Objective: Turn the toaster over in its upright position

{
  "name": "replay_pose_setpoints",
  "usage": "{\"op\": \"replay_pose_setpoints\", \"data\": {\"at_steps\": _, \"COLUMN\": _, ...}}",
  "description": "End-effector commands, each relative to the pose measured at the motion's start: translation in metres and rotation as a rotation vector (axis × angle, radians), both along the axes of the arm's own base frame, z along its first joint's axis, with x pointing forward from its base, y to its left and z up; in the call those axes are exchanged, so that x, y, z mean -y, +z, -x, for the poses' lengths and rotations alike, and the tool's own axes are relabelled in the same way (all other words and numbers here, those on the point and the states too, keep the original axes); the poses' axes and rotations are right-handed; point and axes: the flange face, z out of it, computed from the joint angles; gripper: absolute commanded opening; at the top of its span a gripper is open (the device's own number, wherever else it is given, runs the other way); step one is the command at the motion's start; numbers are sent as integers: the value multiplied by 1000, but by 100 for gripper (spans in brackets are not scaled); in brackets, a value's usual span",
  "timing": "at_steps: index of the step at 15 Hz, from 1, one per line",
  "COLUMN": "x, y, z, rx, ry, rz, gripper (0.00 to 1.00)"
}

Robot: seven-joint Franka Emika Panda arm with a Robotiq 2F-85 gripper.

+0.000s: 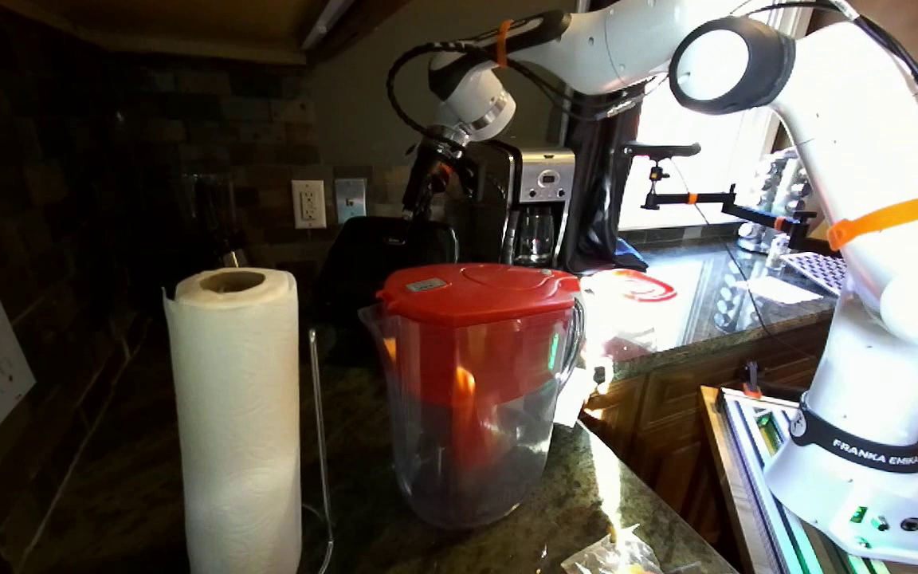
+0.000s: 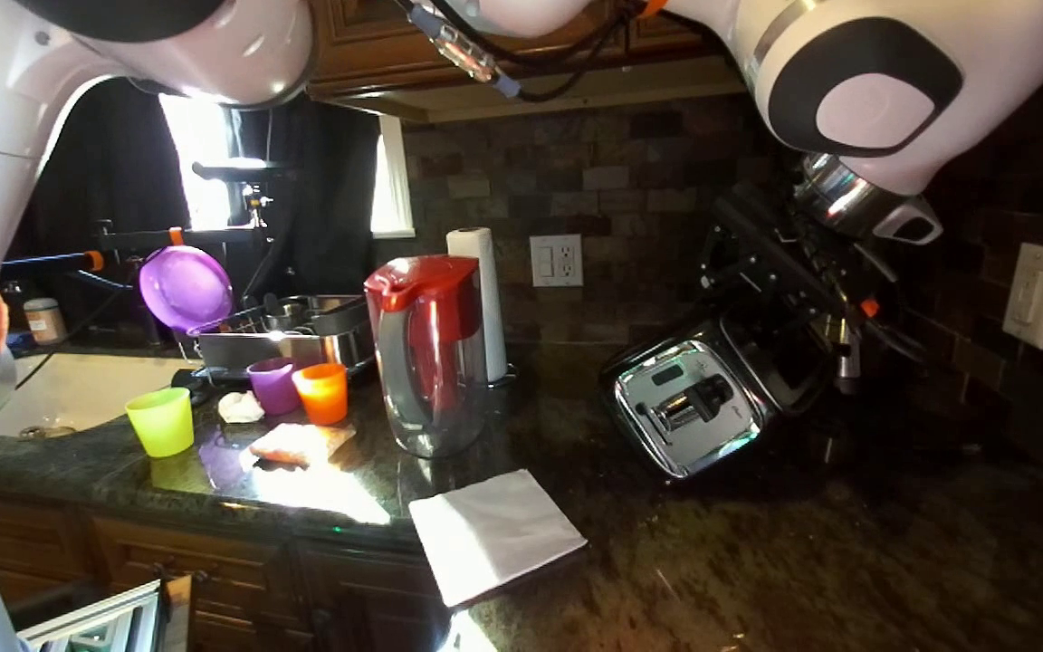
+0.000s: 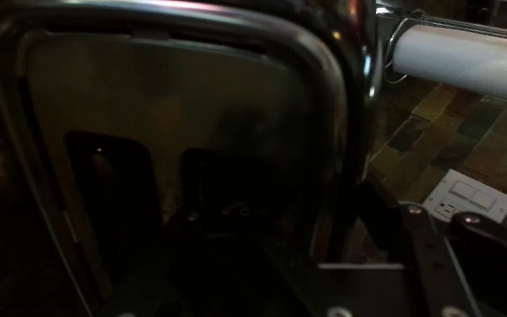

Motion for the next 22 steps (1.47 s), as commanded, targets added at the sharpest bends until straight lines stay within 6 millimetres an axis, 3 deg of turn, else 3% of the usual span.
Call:
{"op": "replay_pose_setpoints", "data": {"at_steps": 1, "x": 1, "y": 12, "z": 19, "rx": 75, "ry": -8, "rz": 169, "gripper": 25}}
{"op": "replay_pose_setpoints", "data": {"at_steps": 11, "x": -9, "y": 12, "z": 44, "rx": 251, "ry": -77, "rz": 582, "gripper": 25}}
{"op": "replay_pose_setpoints", "data": {"at_steps": 16, "x": -26, "y": 5, "z": 60, "rx": 282, "ry": -118, "rz": 667, "gripper": 25}}
{"op": "replay_pose_setpoints", "data": {"at_steps": 22, "x": -31, "y": -5, "z": 72, "rx": 284, "ry": -138, "rz": 751, "gripper": 25}}
